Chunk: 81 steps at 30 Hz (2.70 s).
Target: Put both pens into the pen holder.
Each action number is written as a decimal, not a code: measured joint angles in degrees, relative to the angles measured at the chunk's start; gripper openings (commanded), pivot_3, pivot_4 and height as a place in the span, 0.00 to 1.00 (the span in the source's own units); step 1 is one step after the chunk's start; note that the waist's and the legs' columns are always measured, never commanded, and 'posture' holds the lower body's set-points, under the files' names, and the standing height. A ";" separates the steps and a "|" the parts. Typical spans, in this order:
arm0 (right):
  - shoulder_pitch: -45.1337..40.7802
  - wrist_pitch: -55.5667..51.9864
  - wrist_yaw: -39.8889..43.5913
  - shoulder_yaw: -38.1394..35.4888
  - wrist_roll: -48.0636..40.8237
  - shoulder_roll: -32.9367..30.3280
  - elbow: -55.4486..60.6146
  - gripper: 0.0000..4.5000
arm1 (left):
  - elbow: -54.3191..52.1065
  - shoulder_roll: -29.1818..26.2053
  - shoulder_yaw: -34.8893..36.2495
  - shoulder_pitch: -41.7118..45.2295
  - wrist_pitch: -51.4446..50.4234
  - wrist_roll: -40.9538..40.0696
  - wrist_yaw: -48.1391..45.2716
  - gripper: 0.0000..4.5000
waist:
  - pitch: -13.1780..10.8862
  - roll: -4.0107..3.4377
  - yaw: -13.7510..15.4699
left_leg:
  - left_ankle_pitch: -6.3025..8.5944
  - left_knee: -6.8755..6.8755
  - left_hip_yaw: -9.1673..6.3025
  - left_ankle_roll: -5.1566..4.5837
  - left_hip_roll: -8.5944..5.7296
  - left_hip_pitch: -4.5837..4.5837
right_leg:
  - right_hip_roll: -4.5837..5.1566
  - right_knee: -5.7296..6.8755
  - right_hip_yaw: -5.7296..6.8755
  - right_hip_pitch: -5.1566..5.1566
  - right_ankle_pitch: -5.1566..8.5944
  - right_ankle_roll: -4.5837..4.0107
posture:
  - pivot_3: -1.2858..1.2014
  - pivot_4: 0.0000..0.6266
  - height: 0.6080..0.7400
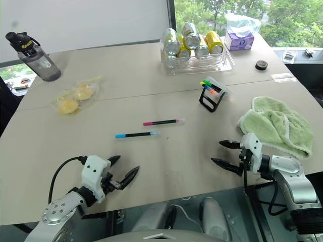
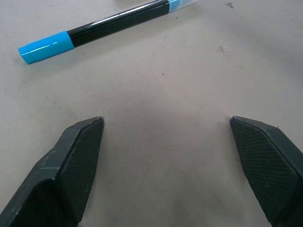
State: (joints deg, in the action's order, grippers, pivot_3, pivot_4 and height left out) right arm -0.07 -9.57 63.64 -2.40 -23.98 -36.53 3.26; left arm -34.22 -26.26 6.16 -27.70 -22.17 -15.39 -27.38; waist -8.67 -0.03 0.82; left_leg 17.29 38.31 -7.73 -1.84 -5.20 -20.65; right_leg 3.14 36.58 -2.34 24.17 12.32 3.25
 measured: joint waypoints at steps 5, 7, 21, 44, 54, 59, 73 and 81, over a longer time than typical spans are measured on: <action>0.50 0.71 -0.05 0.00 0.05 0.08 -0.01 0.86 | 0.01 -0.18 0.02 0.55 -0.21 -0.48 -0.39 0.98 | 0.00 0.00 0.01 | 0.00 0.00 -0.01 0.00 0.00 -0.01 | 0.00 0.00 0.01 0.00 0.00 0.00 | 0.52 0.24 0.99; 0.51 1.12 -0.06 0.00 0.07 0.21 -0.05 0.86 | 0.02 -0.18 0.01 0.75 -0.46 -0.56 -0.56 0.98 | -0.01 0.01 0.01 | 0.00 0.00 0.00 0.00 0.00 0.00 | 0.00 0.00 0.00 0.00 0.00 0.00 | 0.52 0.24 0.99; -1.21 2.09 0.42 0.23 0.61 0.87 -2.11 0.86 | 0.19 -0.89 -0.16 2.03 -0.50 0.23 -1.44 0.98 | -0.01 0.01 0.01 | 0.00 0.00 -0.01 0.01 0.00 0.00 | 0.00 0.00 0.01 0.00 0.00 0.00 | 0.52 0.24 0.99; -0.45 -5.48 -3.19 -0.94 -7.11 0.25 17.35 0.86 | 44.24 -18.04 -10.24 46.89 10.53 1.00 -38.20 0.98 | -0.04 0.00 -0.11 | -0.02 0.00 -0.03 0.02 -0.05 -0.17 | -0.03 0.06 0.13 0.25 -0.02 -0.01 | 0.52 0.24 0.99; 0.44 -8.02 -7.85 -1.42 -8.34 0.14 22.91 0.88 | 72.35 -16.57 -16.89 66.18 23.97 9.19 -50.31 0.38 | -0.03 0.08 -0.18 | -0.02 0.02 -0.01 0.01 -0.11 -0.30 | -0.02 0.14 0.07 0.39 -0.02 0.00 | 0.52 0.24 0.99; 1.37 -8.45 -9.08 -1.44 -8.79 0.06 24.12 0.88 | 75.94 -16.10 -17.67 68.49 27.81 11.23 -52.31 0.02 | -0.02 0.08 -0.49 | -0.02 0.02 0.01 0.00 -0.11 -0.28 | -0.03 0.15 0.03 0.40 -0.02 0.00 | 0.52 0.24 0.99; -7.41 -23.87 -22.17 3.75 -15.85 8.76 24.97 0.88 | 32.54 -14.18 -9.77 46.68 -2.51 -9.33 -48.42 0.02 | -0.06 0.12 -1.58 | -0.03 0.05 -0.02 0.01 -0.06 -0.36 | -0.01 0.33 -0.01 0.54 -0.02 0.00 | 0.52 0.24 0.99; -12.66 -35.33 -30.48 2.78 -28.01 16.62 22.52 0.88 | 16.77 -4.00 -4.16 40.06 -17.67 -24.20 -32.15 0.02 | -0.09 0.18 -1.56 | -0.03 0.08 0.01 0.01 -0.09 -0.34 | -0.02 0.30 -0.05 0.53 -0.03 0.00 | 0.52 0.24 0.99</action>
State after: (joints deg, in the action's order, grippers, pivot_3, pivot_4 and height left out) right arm -12.73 -44.91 33.17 0.37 -52.00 -19.92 25.78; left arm -17.45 -30.26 2.00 12.36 -39.84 -39.59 -59.52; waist -8.76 0.15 -0.74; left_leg 17.26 38.40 -7.72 -1.83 -5.29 -20.98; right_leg 3.12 36.88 -2.39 24.70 12.29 3.25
